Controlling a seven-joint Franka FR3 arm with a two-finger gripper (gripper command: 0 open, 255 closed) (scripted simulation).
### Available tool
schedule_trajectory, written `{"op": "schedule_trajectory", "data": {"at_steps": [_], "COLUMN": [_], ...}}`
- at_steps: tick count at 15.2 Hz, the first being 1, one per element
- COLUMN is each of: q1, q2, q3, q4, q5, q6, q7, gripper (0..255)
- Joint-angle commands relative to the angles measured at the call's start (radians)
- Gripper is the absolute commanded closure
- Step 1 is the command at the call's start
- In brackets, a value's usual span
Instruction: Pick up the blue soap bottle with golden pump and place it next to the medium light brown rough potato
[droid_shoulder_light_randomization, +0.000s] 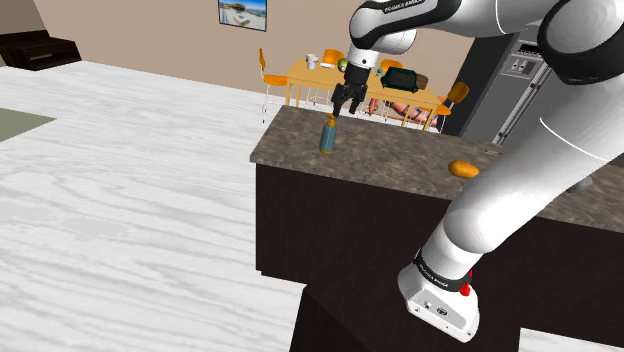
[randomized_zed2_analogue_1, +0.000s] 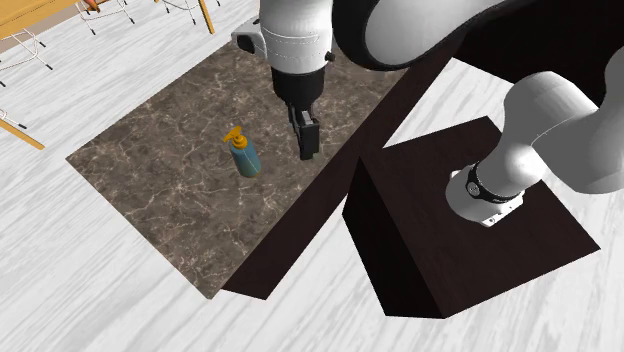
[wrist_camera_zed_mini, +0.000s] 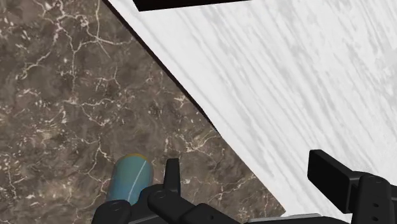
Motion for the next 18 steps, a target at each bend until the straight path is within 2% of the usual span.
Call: {"op": "schedule_trajectory", "data": {"at_steps": [1,12,18], "q1": [-0.006,-0.090,-0.090], "q2": [0.077,0.480,0.504], "q3": [-0.021,-0.079,-0.073], "q4": [0.063,0.451,0.402], "q5": [0.014,0.130,0.143], "q6": [0.010,-0.005,0.066], "q7": [-0.033,-0.193,-0.202], "gripper": [0,0,0]}}
